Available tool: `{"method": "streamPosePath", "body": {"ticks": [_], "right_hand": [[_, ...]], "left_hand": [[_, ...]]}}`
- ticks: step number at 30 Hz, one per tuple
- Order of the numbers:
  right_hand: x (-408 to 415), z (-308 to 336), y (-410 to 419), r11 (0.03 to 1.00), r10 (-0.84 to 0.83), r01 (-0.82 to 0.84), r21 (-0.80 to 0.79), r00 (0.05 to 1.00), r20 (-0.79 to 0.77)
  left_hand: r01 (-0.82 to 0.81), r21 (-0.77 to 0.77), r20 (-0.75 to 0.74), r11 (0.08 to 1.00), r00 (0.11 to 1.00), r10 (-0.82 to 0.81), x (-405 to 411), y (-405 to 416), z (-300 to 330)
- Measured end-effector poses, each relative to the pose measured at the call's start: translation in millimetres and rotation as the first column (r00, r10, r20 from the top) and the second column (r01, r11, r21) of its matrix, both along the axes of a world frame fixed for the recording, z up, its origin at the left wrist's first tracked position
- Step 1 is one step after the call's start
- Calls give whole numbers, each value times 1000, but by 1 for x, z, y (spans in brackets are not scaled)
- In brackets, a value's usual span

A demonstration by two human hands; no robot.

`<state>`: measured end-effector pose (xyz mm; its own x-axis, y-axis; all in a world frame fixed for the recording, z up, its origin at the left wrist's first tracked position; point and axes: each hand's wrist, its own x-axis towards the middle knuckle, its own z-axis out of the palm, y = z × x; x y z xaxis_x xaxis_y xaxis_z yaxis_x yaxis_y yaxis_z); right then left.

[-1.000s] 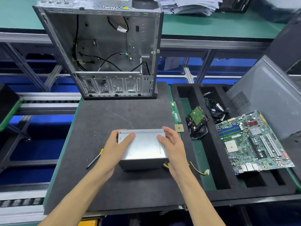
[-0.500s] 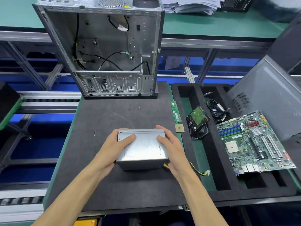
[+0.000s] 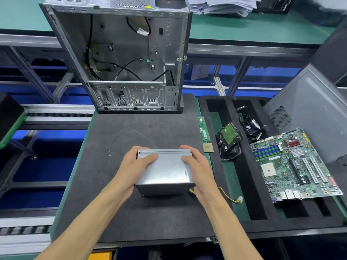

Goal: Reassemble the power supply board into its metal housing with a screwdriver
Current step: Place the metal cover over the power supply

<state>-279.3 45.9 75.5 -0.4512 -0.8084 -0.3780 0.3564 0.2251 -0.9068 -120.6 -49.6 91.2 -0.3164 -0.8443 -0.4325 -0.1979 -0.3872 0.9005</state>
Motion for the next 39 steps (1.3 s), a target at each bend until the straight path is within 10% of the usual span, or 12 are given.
{"method": "streamPosePath", "body": {"ticks": [30, 39], "right_hand": [[-2, -3, -3, 999, -46, 45, -20, 993, -112], [-2, -7, -2, 999, -42, 38, -36, 992, -123]], "left_hand": [[-36, -203, -6, 979, 999, 35, 0, 4, -12], [184, -303, 175, 935, 975, -135, 10, -2, -8]]}}
